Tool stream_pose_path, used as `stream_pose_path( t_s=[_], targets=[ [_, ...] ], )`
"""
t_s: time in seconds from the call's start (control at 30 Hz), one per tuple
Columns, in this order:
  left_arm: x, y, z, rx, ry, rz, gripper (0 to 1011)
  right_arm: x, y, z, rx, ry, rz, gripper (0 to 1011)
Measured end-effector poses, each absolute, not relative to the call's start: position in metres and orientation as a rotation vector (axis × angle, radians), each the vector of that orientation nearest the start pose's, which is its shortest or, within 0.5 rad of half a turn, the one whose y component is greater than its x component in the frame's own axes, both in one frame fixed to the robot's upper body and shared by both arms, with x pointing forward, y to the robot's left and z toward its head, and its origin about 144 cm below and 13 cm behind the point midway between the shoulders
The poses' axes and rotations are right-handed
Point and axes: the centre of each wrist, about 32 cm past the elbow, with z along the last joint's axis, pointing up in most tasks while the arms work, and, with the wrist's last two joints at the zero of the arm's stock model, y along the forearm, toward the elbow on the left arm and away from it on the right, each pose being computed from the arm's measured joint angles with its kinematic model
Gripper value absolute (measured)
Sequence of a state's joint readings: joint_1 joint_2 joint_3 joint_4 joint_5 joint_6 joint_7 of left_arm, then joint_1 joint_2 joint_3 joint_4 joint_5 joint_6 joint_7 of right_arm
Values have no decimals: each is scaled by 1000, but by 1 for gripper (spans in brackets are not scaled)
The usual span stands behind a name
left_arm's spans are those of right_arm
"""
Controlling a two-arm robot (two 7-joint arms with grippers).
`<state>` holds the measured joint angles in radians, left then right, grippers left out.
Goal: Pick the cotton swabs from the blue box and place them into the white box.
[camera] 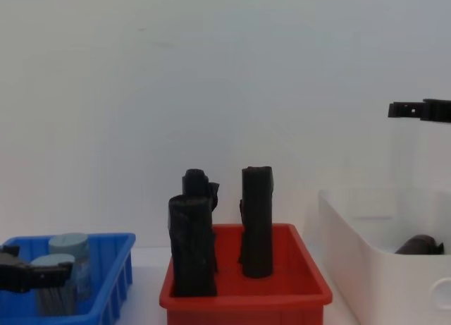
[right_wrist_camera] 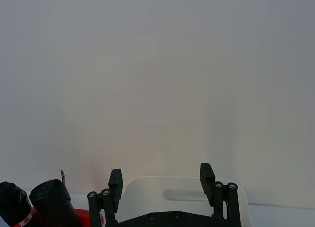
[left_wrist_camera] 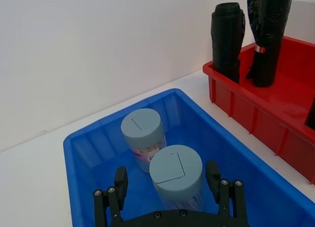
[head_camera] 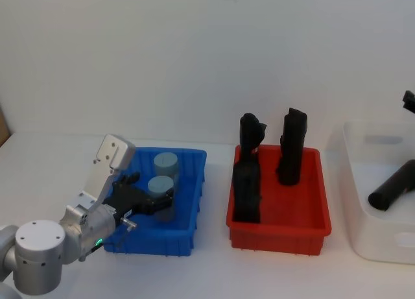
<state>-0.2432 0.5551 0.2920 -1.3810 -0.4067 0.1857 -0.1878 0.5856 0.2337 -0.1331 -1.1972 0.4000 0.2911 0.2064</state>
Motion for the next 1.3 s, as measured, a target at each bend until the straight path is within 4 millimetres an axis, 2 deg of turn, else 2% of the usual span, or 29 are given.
stream_pose_path(
  t_s=[0.67, 0.9, 0.97, 1.03, 1.1, 1.3],
  targets=[
    [533, 332, 1163, 338, 88, 1246, 996, 610, -284, 1261, 33, 167, -1295, 1001],
    [535, 331, 1162, 337, 92, 1247, 844, 610, -284, 1261, 33, 167, -1295, 1001],
    [535, 331, 1161, 336, 93, 1248, 756, 610, -284, 1261, 33, 167, -1295, 1001],
    [536, 331, 1161, 336, 94, 1248, 716, 610, -284, 1261, 33, 167, -1295, 1001],
    [536, 330, 1161, 336, 94, 1248, 684, 610, -284, 1261, 33, 167, -1295, 1001],
    [537, 330, 1161, 336, 94, 1248, 681, 610, -284, 1261, 33, 167, -1295, 1001]
  ],
)
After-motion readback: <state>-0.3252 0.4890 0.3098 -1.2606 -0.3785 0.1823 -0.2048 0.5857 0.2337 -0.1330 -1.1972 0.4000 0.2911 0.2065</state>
